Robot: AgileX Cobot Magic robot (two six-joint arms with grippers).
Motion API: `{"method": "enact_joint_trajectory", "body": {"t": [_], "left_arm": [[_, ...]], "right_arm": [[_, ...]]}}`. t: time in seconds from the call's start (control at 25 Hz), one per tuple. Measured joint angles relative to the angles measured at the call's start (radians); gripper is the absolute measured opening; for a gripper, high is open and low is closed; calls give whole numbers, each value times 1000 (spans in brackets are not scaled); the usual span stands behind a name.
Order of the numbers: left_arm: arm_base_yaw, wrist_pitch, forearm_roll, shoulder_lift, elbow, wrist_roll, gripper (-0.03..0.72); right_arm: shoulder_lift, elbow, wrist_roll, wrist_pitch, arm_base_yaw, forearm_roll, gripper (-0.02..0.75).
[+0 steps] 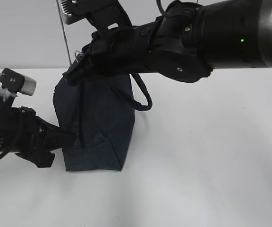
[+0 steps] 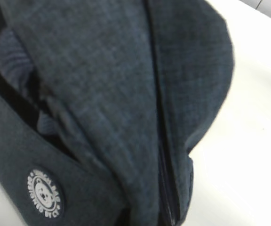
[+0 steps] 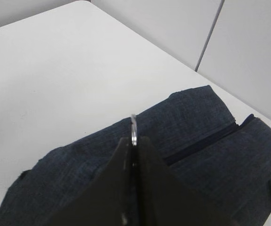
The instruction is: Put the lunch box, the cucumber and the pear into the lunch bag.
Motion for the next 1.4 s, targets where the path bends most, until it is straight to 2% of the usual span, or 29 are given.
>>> {"method": "enact_joint_trajectory", "body": {"t": [0.6,0.88,1.4], "left_arm": [[-19,-38,-8,-51,55,-42,9],[-22,-52,2,-54,63,-124,8],[-23,-72,6,-142,135,-144,6]], "right_arm": [[32,-46,22,9,-35,7,0],[32,-73,24,28,-37,-10,0],[34,-75,33,38,-134,-14,0]]}}
